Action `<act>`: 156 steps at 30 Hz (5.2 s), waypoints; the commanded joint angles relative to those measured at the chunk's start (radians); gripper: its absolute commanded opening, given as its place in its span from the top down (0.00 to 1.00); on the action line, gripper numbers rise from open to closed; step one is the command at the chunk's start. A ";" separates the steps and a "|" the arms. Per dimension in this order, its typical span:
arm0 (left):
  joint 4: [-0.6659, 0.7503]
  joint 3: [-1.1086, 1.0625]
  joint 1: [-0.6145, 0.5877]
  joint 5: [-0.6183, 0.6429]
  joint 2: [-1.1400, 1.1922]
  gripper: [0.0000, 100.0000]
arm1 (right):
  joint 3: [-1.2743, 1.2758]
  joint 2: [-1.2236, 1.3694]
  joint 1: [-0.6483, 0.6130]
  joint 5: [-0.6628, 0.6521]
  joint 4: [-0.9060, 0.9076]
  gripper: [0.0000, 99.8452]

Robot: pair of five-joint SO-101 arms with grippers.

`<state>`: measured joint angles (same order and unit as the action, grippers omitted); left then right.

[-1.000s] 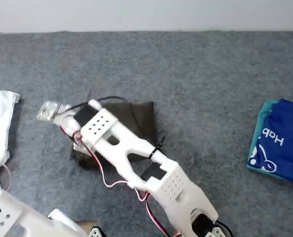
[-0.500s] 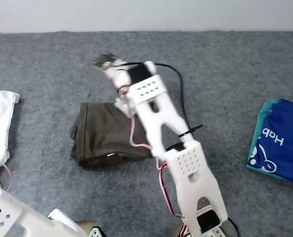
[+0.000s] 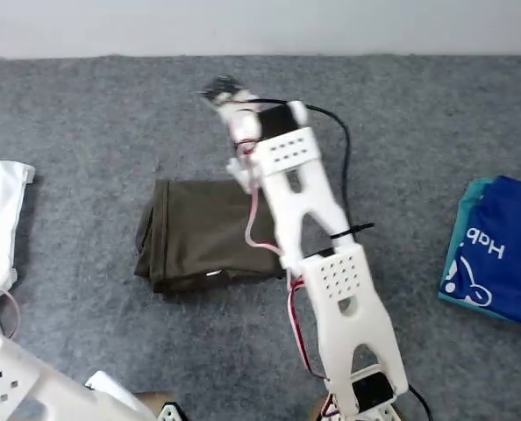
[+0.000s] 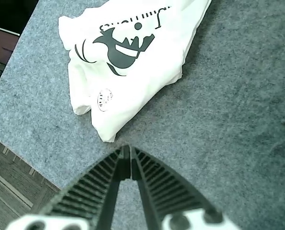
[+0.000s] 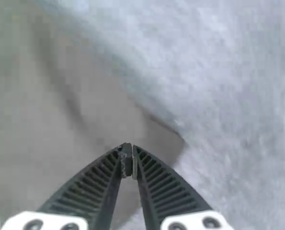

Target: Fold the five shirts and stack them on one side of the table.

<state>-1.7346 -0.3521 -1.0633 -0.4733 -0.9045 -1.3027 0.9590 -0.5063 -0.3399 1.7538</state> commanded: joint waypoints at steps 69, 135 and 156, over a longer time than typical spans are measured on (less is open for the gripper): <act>-0.017 0.027 0.008 0.003 -0.008 0.98 | 0.631 -0.277 0.064 0.170 0.042 0.99; -0.017 0.027 0.006 -0.118 -0.008 0.98 | 1.143 -0.562 0.565 0.017 -0.039 0.75; -0.011 -0.087 0.006 -0.121 -0.008 0.98 | 1.108 -0.513 0.564 0.017 -0.042 0.92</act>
<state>-1.7346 -0.4427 -1.0556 -0.5838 -0.9045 -0.1596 0.5340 0.0476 -0.3276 1.6801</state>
